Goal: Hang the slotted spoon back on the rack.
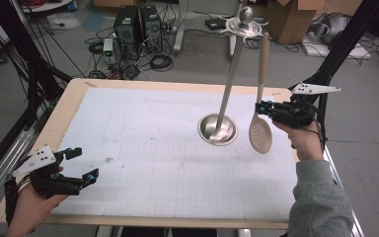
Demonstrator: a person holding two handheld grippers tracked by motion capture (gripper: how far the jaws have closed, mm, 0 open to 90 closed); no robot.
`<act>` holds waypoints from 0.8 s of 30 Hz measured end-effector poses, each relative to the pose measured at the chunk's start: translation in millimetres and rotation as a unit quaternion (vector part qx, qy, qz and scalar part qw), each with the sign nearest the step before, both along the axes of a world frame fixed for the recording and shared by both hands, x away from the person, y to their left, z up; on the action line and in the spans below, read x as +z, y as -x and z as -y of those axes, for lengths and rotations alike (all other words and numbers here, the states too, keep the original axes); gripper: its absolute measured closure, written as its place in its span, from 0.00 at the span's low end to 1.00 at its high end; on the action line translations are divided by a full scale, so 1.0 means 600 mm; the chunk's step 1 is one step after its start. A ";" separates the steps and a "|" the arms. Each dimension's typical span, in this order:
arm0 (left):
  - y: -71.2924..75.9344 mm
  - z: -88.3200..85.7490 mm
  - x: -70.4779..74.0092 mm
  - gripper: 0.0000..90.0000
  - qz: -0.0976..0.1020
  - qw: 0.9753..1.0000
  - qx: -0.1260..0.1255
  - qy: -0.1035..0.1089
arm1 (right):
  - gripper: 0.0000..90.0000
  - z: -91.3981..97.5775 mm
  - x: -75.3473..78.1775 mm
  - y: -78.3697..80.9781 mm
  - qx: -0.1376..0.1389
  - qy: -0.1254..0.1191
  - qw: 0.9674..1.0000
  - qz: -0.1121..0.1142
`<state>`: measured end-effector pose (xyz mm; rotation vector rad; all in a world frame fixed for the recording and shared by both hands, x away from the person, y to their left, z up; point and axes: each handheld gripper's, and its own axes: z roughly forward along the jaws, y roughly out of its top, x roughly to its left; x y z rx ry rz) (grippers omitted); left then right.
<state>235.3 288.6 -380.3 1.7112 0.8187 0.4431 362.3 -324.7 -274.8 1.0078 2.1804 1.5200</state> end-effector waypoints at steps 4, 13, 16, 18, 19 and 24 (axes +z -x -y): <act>0.001 -0.002 0.000 0.02 0.000 1.000 0.000 0.000 | 0.87 -0.011 -0.004 -0.007 -0.005 0.002 1.000 0.000; 0.003 -0.003 0.001 0.02 0.000 1.000 0.002 0.002 | 0.87 -0.027 -0.009 -0.019 -0.014 0.004 1.000 0.004; 0.003 -0.005 0.001 0.02 0.001 1.000 0.002 0.002 | 0.87 -0.033 -0.011 -0.022 -0.016 0.003 1.000 0.004; 0.004 -0.004 0.001 0.02 0.001 1.000 0.002 0.002 | 0.87 -0.036 -0.012 -0.024 -0.018 0.003 1.000 0.005; 0.004 -0.004 0.001 0.02 0.001 1.000 0.002 0.002 | 0.87 -0.038 -0.013 -0.025 -0.020 0.004 1.000 0.006; 0.005 -0.005 0.000 0.02 0.000 1.000 0.002 0.002 | 0.87 -0.043 -0.013 -0.028 -0.025 0.004 1.000 0.008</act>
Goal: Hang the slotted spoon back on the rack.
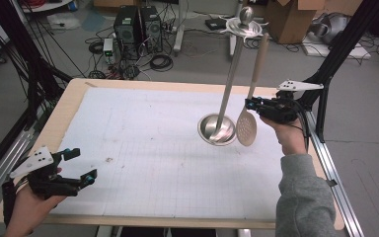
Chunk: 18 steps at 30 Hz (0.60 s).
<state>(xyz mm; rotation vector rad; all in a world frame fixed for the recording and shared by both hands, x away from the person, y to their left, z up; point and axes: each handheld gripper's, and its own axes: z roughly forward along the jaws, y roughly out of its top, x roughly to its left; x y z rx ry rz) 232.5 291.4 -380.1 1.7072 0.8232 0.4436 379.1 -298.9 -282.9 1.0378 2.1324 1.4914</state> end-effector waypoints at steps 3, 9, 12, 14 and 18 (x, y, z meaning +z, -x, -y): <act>0.001 0.000 0.000 0.02 0.000 1.000 0.001 -0.001 | 0.87 -0.004 -0.002 -0.002 -0.002 -0.002 1.000 0.000; 0.001 -0.001 0.000 0.02 0.001 1.000 0.002 0.001 | 0.87 -0.007 -0.003 -0.004 0.000 -0.006 1.000 -0.001; 0.001 -0.002 0.000 0.02 0.000 1.000 0.002 0.000 | 0.86 -0.005 -0.004 -0.005 0.003 -0.006 1.000 0.004; 0.001 -0.002 0.000 0.02 0.000 1.000 0.002 0.001 | 0.86 -0.005 -0.004 -0.003 -0.002 -0.004 1.000 0.004; -0.001 -0.002 -0.001 0.02 -0.001 1.000 0.003 0.001 | 0.82 -0.002 -0.006 0.001 -0.005 0.001 1.000 0.013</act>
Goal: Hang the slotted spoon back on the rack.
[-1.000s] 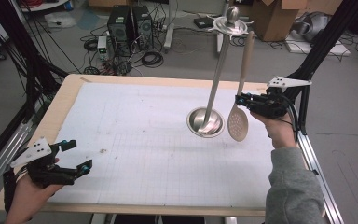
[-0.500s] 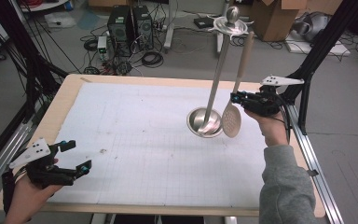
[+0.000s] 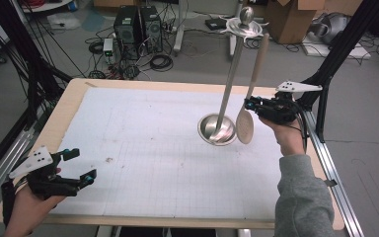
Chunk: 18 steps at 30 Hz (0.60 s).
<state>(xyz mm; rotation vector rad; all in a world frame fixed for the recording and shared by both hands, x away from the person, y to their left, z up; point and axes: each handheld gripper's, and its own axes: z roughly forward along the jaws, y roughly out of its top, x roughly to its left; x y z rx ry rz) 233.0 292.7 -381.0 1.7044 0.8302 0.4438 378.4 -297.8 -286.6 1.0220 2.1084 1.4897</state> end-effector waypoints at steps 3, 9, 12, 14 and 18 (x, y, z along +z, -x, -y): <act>-0.003 0.004 0.000 0.02 0.000 1.000 -0.002 0.004 | 0.76 0.002 -0.004 0.005 -0.007 0.010 1.000 0.002; -0.012 0.007 -0.003 0.02 -0.003 1.000 -0.004 0.006 | 0.61 0.005 -0.008 0.022 -0.007 0.011 1.000 0.016; -0.016 0.008 -0.003 0.02 -0.002 1.000 -0.002 0.008 | 0.49 0.004 -0.009 0.032 0.000 0.004 1.000 0.014; -0.017 0.008 -0.002 0.02 0.001 1.000 -0.001 0.009 | 0.42 0.001 -0.010 0.036 0.005 0.000 1.000 0.012; -0.018 0.010 0.000 0.02 0.005 1.000 0.000 0.012 | 0.29 -0.008 -0.016 0.050 0.024 0.001 1.000 0.014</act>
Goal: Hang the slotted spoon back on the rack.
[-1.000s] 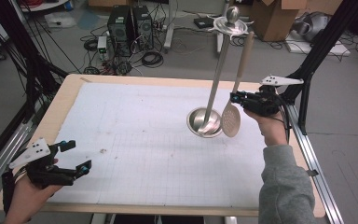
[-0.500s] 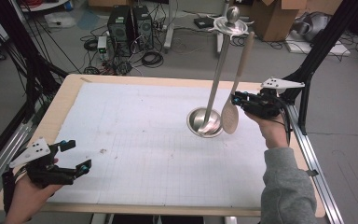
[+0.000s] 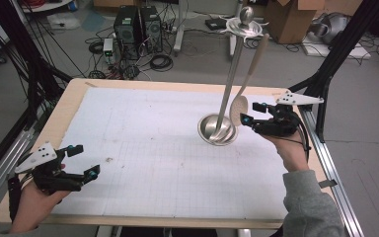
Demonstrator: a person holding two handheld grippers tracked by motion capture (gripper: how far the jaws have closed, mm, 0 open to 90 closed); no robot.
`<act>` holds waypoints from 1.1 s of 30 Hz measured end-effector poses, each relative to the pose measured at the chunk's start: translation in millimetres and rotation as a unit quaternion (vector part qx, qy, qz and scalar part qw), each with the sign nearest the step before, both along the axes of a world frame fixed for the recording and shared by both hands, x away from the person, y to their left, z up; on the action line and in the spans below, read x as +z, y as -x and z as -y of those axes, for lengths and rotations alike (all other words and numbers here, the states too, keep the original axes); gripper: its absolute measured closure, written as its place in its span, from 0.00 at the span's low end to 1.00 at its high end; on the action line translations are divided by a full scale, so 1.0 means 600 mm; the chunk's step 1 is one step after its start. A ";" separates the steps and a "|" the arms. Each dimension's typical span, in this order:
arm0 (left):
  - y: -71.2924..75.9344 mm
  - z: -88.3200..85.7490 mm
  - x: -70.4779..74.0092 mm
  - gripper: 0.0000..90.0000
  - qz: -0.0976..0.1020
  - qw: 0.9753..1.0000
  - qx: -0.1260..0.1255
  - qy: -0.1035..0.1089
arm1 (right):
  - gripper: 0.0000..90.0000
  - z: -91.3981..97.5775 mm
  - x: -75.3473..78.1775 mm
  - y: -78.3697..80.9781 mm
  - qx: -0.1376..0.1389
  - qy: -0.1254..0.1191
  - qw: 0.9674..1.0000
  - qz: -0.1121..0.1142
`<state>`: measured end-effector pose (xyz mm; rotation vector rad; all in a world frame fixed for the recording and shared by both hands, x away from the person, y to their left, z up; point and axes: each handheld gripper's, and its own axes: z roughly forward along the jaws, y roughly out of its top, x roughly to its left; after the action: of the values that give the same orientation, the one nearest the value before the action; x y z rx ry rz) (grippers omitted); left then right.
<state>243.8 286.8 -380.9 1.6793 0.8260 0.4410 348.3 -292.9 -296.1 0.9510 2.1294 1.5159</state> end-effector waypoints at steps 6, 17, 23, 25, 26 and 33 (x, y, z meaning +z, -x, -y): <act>-0.006 -0.002 -0.001 0.02 0.003 1.000 0.004 0.006 | 0.16 -0.012 -0.013 0.020 0.021 -0.004 1.000 0.012; -0.004 0.001 -0.001 0.02 0.015 1.000 0.005 0.009 | 0.15 -0.006 -0.055 0.051 0.021 -0.022 0.999 0.013; -0.003 0.001 -0.002 0.02 0.019 1.000 0.008 0.008 | 0.13 -0.008 -0.074 0.071 0.026 -0.003 1.000 0.017; -0.004 0.002 -0.003 0.02 0.019 1.000 0.008 0.008 | 0.13 -0.007 -0.078 0.078 0.027 -0.002 0.999 0.023; -0.004 0.003 -0.003 0.02 0.019 1.000 0.008 0.009 | 0.13 -0.006 -0.080 0.081 0.027 -0.003 0.999 0.025; -0.008 0.008 -0.008 0.02 0.015 1.000 0.005 0.006 | 0.13 0.017 -0.101 0.100 0.019 -0.023 0.999 0.028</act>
<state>248.9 282.1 -385.6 1.6537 0.8139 0.4667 288.5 -303.0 -356.8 0.8777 2.0917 1.5978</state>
